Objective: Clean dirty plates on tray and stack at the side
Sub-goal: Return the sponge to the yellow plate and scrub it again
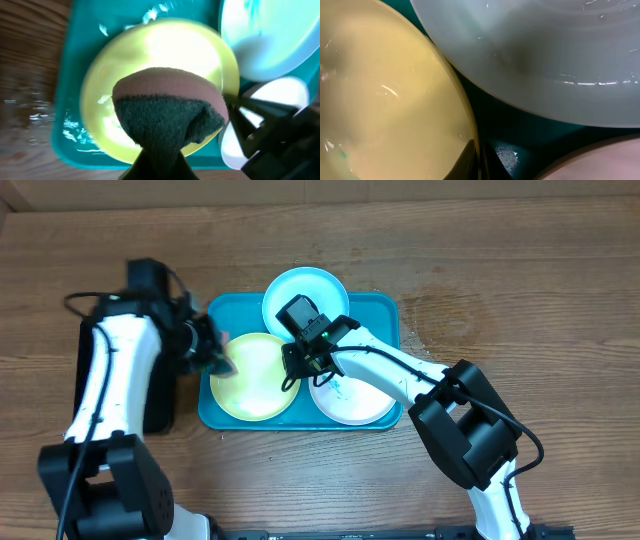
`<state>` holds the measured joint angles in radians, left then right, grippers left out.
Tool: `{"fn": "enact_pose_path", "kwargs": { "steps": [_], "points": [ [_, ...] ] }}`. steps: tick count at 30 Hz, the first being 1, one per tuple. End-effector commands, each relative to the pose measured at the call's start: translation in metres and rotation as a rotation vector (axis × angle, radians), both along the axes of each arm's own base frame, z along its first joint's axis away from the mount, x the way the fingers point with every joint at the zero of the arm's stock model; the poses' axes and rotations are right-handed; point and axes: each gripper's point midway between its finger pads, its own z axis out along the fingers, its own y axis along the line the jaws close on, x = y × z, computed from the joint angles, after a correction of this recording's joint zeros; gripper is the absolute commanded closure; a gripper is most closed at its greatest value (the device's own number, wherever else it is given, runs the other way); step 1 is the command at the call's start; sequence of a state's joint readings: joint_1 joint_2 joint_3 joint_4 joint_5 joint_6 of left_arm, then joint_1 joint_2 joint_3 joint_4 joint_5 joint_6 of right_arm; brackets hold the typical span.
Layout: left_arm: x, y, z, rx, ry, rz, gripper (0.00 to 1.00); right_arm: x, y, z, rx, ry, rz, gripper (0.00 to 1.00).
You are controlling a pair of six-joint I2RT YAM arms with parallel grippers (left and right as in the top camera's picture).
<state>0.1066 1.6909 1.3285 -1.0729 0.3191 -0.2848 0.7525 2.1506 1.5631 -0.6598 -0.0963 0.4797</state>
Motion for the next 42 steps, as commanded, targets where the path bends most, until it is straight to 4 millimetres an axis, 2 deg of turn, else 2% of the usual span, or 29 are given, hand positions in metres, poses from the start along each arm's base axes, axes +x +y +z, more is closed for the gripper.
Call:
{"fn": "enact_pose_path", "kwargs": {
  "steps": [1, 7, 8, 10, 16, 20, 23, 26, 29, 33, 36, 41, 42],
  "points": [
    [-0.009, -0.017, -0.018, -0.016, 0.03, -0.051, 0.9, 0.006, -0.002, 0.01, 0.016, -0.014, -0.054, 0.96],
    [-0.017, -0.025, -0.03, -0.02, 0.057, -0.054, 0.9, 0.006, -0.003, -0.001, 0.005, -0.004, -0.054, 0.96],
    [-0.02, -0.025, -0.033, -0.02, 0.066, -0.057, 0.87, 0.006, -0.002, 0.0, 0.008, -0.007, -0.054, 0.96],
    [-0.025, -0.028, -0.039, -0.021, 0.077, -0.065, 0.72, 0.009, -0.002, 0.0, 0.013, -0.013, -0.057, 0.96],
    [-0.033, -0.035, -0.055, -0.022, 0.088, -0.081, 0.56, 0.009, -0.001, 0.001, 0.017, -0.016, -0.056, 0.96],
    [-0.032, -0.032, -0.058, 0.003, 0.085, -0.082, 0.52, 0.009, -0.001, 0.001, 0.017, -0.016, -0.056, 0.96],
    [-0.032, -0.014, -0.062, 0.113, 0.094, -0.059, 0.56, 0.009, -0.002, 0.001, 0.014, -0.013, -0.056, 0.96],
    [-0.034, 0.007, -0.065, 0.225, 0.117, 0.02, 0.56, 0.007, -0.003, 0.0, 0.009, -0.008, -0.056, 0.96],
    [-0.032, 0.016, -0.066, 0.273, 0.121, 0.086, 0.55, 0.007, -0.003, 0.0, 0.009, -0.008, -0.056, 0.96],
    [-0.033, 0.014, -0.068, 0.262, 0.13, 0.091, 0.57, 0.008, -0.003, 0.0, 0.009, -0.009, -0.056, 0.96],
    [-0.034, 0.003, -0.076, 0.215, 0.156, 0.073, 0.62, 0.008, -0.002, 0.0, 0.01, -0.01, -0.056, 0.96],
    [-0.036, -0.013, -0.092, 0.132, 0.204, 0.057, 0.64, 0.008, -0.002, 0.0, 0.011, -0.011, -0.056, 0.96],
    [-0.037, -0.014, -0.097, 0.126, 0.221, 0.056, 0.74, 0.008, -0.002, 0.0, 0.01, -0.01, -0.056, 0.96]
  ]
}}
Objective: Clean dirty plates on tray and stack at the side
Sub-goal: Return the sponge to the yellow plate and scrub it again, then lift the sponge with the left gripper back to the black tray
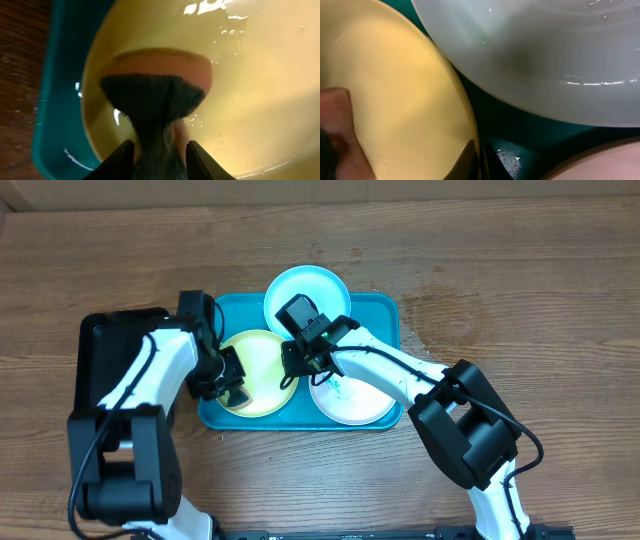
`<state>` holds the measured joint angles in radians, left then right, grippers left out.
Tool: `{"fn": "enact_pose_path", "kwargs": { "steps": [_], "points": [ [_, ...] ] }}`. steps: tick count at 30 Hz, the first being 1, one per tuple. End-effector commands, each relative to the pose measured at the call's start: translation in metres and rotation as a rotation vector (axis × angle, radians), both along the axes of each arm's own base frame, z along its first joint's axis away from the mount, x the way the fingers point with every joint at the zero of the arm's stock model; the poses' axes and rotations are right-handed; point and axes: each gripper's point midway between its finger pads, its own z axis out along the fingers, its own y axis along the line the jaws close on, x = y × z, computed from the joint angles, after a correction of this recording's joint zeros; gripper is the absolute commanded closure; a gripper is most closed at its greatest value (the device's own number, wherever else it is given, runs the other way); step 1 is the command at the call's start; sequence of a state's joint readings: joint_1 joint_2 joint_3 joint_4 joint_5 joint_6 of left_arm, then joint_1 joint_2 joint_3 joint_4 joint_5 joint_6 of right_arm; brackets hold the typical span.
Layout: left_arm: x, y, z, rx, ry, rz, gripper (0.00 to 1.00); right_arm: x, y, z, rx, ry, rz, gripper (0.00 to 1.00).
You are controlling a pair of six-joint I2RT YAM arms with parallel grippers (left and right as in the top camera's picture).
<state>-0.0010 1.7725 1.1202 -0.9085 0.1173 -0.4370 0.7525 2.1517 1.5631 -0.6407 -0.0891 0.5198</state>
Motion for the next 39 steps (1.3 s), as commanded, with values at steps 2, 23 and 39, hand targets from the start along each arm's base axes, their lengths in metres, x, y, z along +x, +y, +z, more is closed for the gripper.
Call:
{"fn": "enact_pose_path", "kwargs": {
  "steps": [2, 23, 39],
  "points": [
    [-0.006, -0.011, -0.016, -0.055, 0.06, 0.012, 0.87, 0.004, -0.005, -0.001, -0.007, -0.004, -0.017, 0.96],
    [-0.026, 0.061, -0.011, 0.361, 0.135, 0.045, 0.96, 0.005, -0.007, -0.002, -0.021, -0.013, -0.023, 0.96],
    [0.024, -0.062, 0.012, -0.288, -0.044, -0.048, 0.96, 0.006, -0.007, -0.001, -0.018, -0.016, -0.022, 0.96]
  ]
}}
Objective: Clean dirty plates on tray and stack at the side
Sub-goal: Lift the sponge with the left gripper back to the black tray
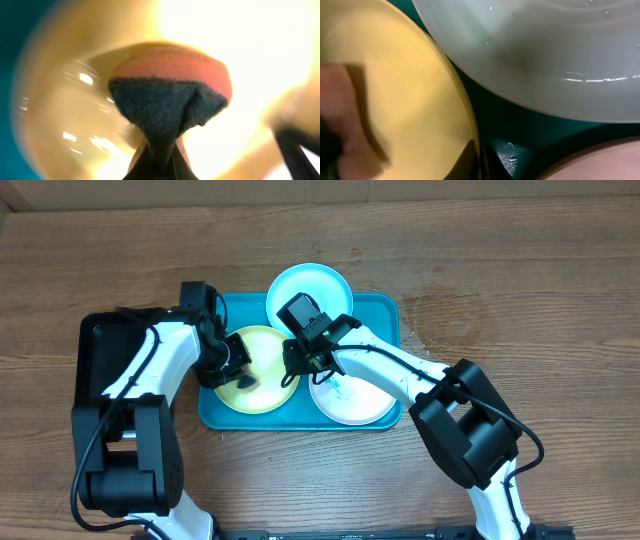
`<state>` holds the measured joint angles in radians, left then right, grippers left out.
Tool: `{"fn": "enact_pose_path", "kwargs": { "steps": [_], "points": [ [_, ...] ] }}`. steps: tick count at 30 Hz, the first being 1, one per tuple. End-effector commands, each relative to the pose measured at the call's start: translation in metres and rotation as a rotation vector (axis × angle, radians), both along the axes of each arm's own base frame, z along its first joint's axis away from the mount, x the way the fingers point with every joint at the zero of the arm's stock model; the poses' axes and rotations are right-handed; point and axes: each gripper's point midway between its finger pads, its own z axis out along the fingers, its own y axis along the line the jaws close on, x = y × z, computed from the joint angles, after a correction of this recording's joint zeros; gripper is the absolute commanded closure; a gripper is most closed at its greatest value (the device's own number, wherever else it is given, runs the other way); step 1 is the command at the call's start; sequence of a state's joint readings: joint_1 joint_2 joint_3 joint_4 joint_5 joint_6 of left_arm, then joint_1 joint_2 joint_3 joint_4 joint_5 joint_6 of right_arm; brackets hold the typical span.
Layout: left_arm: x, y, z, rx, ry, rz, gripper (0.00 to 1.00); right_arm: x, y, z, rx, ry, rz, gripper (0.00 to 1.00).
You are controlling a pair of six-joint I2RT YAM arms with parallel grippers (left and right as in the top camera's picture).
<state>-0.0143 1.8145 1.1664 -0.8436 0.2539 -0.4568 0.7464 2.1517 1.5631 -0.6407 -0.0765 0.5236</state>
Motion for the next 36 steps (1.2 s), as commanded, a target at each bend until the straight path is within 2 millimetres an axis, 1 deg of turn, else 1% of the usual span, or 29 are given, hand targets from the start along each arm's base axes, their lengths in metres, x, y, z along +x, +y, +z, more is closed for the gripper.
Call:
{"fn": "enact_pose_path", "kwargs": {
  "steps": [1, 4, 6, 11, 15, 17, 19, 20, 21, 24, 26, 28, 30, 32, 33, 34, 36],
  "points": [
    [-0.007, -0.038, 0.008, -0.149, 0.034, -0.057, 0.96, 0.002, -0.003, -0.001, -0.011, -0.009, -0.008, 0.96],
    [-0.014, -0.046, 0.007, -0.131, 0.055, -0.086, 0.96, 0.002, -0.003, -0.001, -0.01, -0.009, -0.008, 0.96],
    [-0.015, -0.038, 0.003, -0.062, 0.055, -0.092, 0.96, 0.002, -0.003, -0.001, -0.01, -0.009, -0.008, 0.96],
    [-0.012, 0.014, -0.008, 0.251, 0.05, -0.049, 0.96, 0.001, -0.003, -0.002, -0.013, -0.006, -0.008, 0.96],
    [-0.01, 0.045, -0.014, 0.43, 0.023, -0.037, 0.96, 0.001, -0.003, -0.002, -0.013, -0.006, -0.008, 0.96],
    [-0.009, 0.064, -0.01, 0.541, 0.017, -0.028, 0.96, 0.001, -0.003, -0.002, -0.013, -0.006, -0.007, 0.96],
    [-0.006, 0.082, -0.002, 0.637, 0.004, -0.002, 0.96, 0.001, -0.003, -0.002, -0.014, -0.007, -0.004, 0.96],
    [-0.002, 0.088, 0.006, 0.662, -0.008, 0.032, 0.96, 0.001, -0.003, -0.002, -0.015, -0.008, -0.001, 0.96],
    [0.001, 0.089, 0.012, 0.661, -0.017, 0.049, 0.96, 0.001, -0.003, -0.001, -0.014, -0.009, 0.001, 0.96],
    [0.019, 0.091, 0.045, 0.642, -0.085, 0.092, 0.96, -0.001, 0.001, 0.004, -0.014, -0.025, 0.034, 0.96],
    [0.034, 0.093, 0.08, 0.621, -0.16, 0.13, 0.96, -0.002, 0.007, 0.014, -0.006, -0.052, 0.069, 0.96],
    [0.044, 0.097, 0.116, 0.596, -0.233, 0.172, 0.96, 0.002, 0.011, 0.032, -0.016, -0.111, 0.093, 0.96],
    [0.052, 0.099, 0.152, 0.523, -0.315, 0.221, 0.96, 0.008, 0.012, 0.054, -0.051, -0.198, 0.095, 0.96],
    [0.056, 0.096, 0.179, 0.381, -0.389, 0.255, 0.96, 0.016, 0.012, 0.085, -0.1, -0.318, 0.092, 0.96],
    [0.056, 0.096, 0.188, 0.315, -0.413, 0.27, 0.96, 0.019, 0.011, 0.099, -0.123, -0.375, 0.094, 0.96],
    [0.054, 0.098, 0.193, 0.27, -0.426, 0.284, 0.96, 0.021, 0.011, 0.118, -0.151, -0.446, 0.097, 0.96],
    [0.048, 0.107, 0.198, 0.189, -0.426, 0.32, 0.96, 0.024, 0.008, 0.154, -0.23, -0.593, 0.092, 0.96]
  ]
}}
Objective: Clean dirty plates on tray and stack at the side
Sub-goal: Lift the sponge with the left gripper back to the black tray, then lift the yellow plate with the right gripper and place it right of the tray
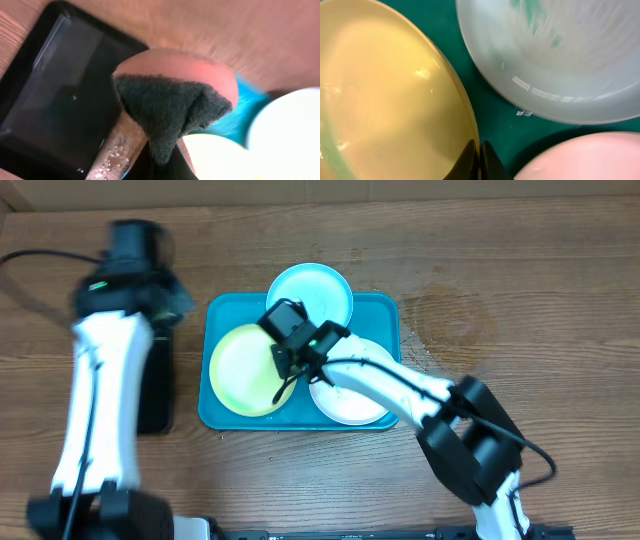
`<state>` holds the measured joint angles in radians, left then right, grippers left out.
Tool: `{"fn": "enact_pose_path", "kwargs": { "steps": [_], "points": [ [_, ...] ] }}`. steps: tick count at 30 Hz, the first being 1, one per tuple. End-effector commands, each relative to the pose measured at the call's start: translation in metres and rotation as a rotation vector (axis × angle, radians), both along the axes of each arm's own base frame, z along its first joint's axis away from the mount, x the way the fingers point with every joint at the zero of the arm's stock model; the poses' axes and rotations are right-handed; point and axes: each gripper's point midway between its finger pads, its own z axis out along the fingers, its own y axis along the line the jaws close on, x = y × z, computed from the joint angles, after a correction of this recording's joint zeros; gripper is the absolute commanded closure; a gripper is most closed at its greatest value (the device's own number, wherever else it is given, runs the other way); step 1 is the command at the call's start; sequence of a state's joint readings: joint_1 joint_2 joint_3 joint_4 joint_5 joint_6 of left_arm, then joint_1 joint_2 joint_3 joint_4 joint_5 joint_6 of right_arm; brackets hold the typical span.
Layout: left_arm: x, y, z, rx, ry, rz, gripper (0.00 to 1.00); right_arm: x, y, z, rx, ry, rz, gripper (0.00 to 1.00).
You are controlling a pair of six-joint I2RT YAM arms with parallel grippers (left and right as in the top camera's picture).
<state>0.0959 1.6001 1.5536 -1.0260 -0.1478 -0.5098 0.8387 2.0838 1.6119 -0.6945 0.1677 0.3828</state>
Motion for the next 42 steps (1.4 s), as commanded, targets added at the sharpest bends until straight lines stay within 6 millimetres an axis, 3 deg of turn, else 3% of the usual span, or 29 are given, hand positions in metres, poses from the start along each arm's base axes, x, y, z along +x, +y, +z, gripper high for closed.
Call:
{"fn": "enact_pose_path", "kwargs": {
  "steps": [1, 4, 8, 11, 15, 22, 24, 27, 28, 32, 34, 38, 42],
  "points": [
    [-0.011, 0.004, 0.015, -0.219, -0.054, 0.015, 0.96, 0.023, -0.004, 0.13, -0.102, -0.447, -0.018, 0.96],
    [-0.025, 0.032, 0.003, -0.223, -0.004, 0.084, 0.96, 0.022, -0.02, 0.192, -0.269, -0.718, -0.107, 0.96],
    [-0.045, 0.057, -0.015, -0.235, 0.073, 0.145, 0.96, 0.01, -0.033, 0.253, -0.507, -0.961, -0.205, 0.96],
    [-0.054, 0.069, -0.024, -0.246, 0.103, 0.188, 0.96, 0.002, -0.028, 0.274, -0.626, -1.013, -0.164, 0.96],
    [-0.06, 0.079, -0.027, -0.251, 0.108, 0.218, 0.96, -0.001, -0.022, 0.28, -0.65, -1.027, -0.131, 0.96],
    [-0.061, 0.082, -0.027, -0.253, 0.107, 0.228, 0.96, 0.0, -0.02, 0.272, -0.577, -1.017, -0.151, 0.96],
    [-0.061, 0.081, -0.027, -0.255, 0.107, 0.227, 0.96, 0.0, -0.009, 0.253, -0.504, -0.971, -0.086, 0.96],
    [-0.061, 0.081, -0.027, -0.257, 0.11, 0.227, 0.96, -0.008, 0.022, 0.202, -0.396, -0.803, 0.178, 0.96],
    [-0.061, 0.081, -0.027, -0.257, 0.111, 0.227, 0.95, -0.007, 0.023, 0.197, -0.393, -0.787, 0.196, 0.96],
    [-0.062, 0.08, -0.027, -0.257, 0.113, 0.227, 0.96, 0.009, -0.001, 0.219, -0.318, -0.835, -0.031, 0.96],
    [-0.063, 0.08, -0.028, -0.259, 0.118, 0.227, 0.96, 0.02, -0.005, 0.217, -0.215, -0.796, -0.078, 0.96],
    [-0.064, 0.079, -0.028, -0.261, 0.123, 0.228, 0.96, 0.046, -0.024, 0.171, -0.072, -0.527, 0.002, 0.96],
    [-0.063, 0.08, -0.027, -0.258, 0.116, 0.228, 0.96, 0.059, -0.077, 0.127, 0.088, -0.175, 0.027, 0.96]
  ]
}}
